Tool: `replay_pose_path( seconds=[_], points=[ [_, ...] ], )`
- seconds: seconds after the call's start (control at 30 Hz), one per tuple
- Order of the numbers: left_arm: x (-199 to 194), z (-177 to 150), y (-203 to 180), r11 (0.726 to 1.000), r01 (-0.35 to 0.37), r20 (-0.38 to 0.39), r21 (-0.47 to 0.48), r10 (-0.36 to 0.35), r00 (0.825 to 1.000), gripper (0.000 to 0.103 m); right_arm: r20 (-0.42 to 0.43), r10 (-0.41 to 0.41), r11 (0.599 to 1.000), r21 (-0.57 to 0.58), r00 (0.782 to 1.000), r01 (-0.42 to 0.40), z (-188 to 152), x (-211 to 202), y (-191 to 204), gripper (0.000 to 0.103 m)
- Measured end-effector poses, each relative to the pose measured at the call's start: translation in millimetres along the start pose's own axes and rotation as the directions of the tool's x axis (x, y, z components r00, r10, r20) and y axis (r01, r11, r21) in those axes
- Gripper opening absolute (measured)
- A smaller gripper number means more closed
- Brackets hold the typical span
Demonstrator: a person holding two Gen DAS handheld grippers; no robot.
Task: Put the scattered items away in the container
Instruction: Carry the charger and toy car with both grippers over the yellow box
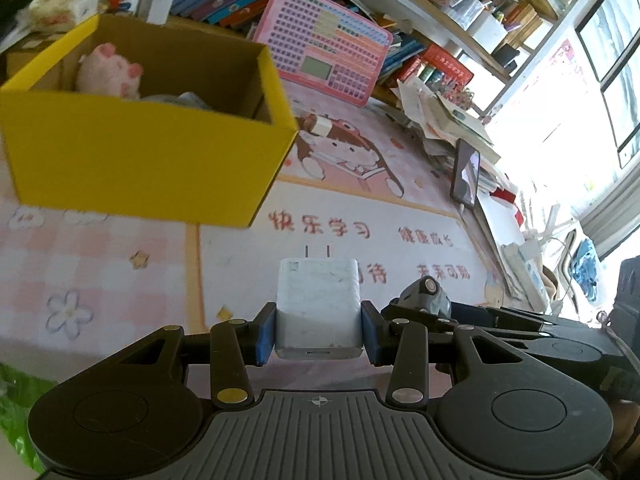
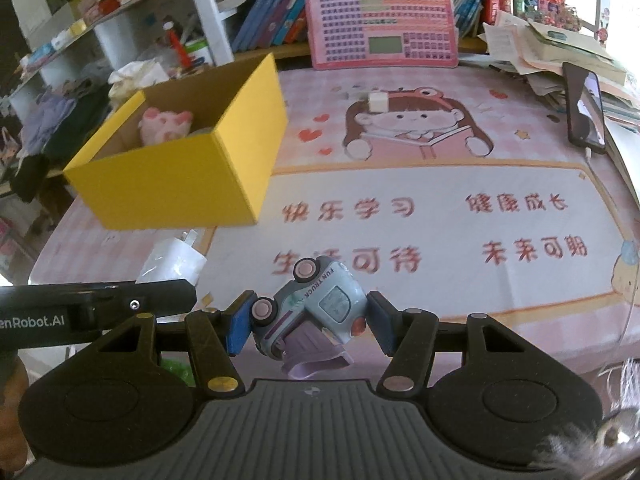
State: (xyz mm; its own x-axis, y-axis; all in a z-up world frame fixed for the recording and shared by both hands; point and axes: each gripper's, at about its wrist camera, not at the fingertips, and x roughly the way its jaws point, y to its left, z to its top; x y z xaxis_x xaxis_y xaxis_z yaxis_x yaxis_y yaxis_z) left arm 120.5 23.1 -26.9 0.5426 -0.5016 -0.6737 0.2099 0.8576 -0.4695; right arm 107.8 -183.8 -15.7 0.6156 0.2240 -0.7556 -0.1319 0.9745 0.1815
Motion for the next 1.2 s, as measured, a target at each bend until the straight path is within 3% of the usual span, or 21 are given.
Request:
replay_pose_path(
  seconds=[0.47,1.2],
  points=[
    [-24,-21,21,0.999,-0.046,0.007,-0.010,0.047,0.999,0.041,-0.027,0.025,0.997,-0.068,0.999,-0.027,-19,-4,37,0.057],
    [-62,-23,70,0.988,-0.127,0.068,-0.089,0.133,0.989,0.041,-0.058,0.110,0.975,-0.187,0.992,-0.119,-10,20,99,0.057]
  ],
)
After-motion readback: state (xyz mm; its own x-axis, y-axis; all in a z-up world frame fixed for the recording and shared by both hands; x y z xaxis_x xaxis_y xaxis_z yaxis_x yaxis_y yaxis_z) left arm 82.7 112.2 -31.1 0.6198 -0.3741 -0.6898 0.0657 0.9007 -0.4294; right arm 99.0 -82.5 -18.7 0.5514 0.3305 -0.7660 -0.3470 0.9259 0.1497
